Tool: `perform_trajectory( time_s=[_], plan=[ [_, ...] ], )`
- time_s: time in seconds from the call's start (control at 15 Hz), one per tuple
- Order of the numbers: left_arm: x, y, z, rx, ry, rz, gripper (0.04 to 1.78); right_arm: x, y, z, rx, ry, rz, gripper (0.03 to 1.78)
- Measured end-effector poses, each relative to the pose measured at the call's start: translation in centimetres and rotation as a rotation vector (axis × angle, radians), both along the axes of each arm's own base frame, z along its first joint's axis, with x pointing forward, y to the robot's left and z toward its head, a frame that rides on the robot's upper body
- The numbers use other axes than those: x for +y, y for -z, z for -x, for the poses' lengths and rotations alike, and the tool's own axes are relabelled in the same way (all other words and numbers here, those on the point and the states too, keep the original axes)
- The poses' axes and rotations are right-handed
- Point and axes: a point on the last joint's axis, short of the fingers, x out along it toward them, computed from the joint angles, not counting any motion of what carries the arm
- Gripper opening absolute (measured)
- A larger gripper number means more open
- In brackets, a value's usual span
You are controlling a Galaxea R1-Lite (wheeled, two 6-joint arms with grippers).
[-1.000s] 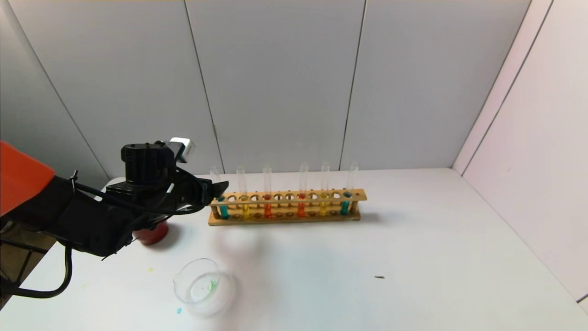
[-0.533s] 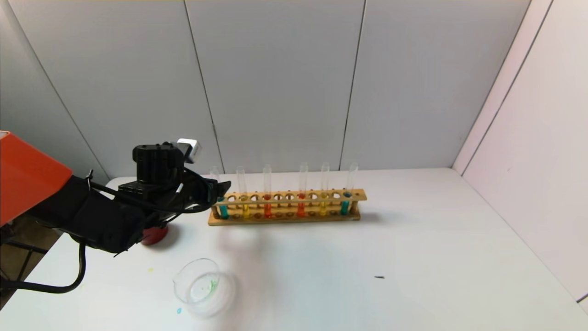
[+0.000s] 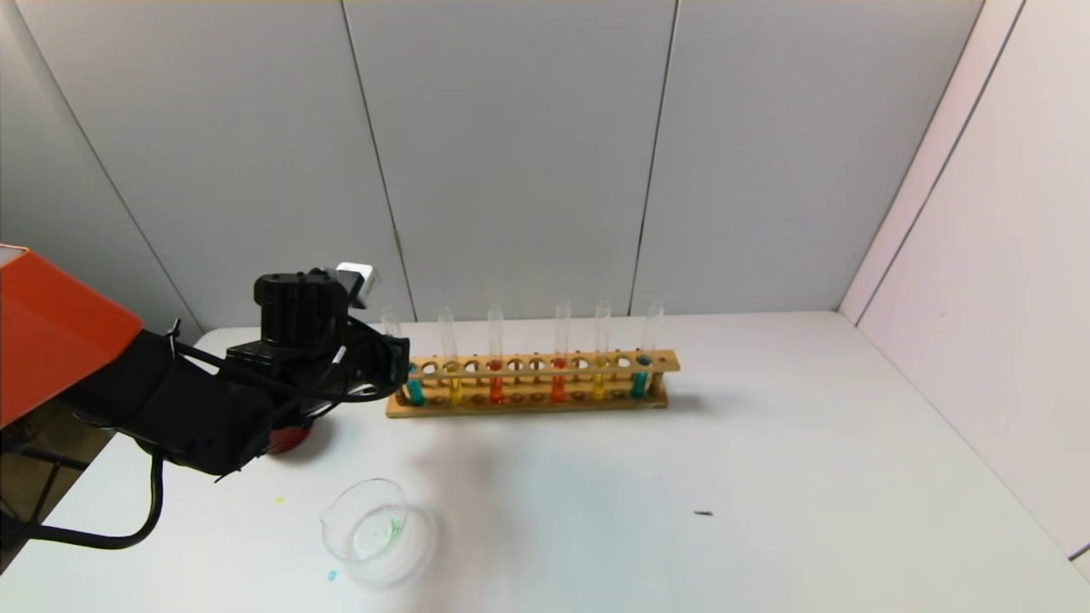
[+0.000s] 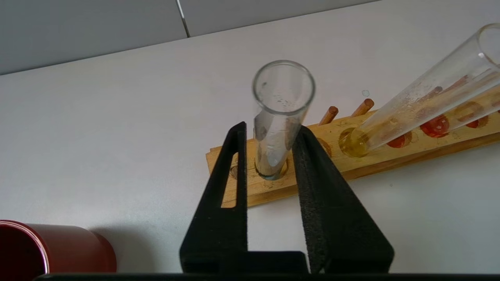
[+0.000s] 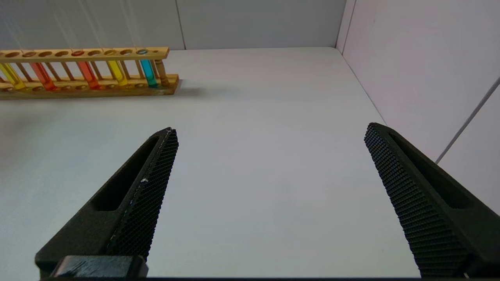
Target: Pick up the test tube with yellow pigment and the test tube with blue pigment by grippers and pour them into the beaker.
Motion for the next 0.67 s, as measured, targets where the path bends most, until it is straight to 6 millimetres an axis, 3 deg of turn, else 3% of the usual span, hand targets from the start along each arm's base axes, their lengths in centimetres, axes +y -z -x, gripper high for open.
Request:
perform_trajectory(
  time_s=[0.13,0.67],
  plan=[
    [-0.1,0.0,0.0,0.001,0.003,0.001,0.29,0.0,0.0,0.0,0.000,0.000,0.000,1.74],
    [-0.2,-1.2,0.4,-0.024,0.010,-0.002,0.29,0.0,0.0,0.0,0.000,0.000,0.000,1.74]
  ],
)
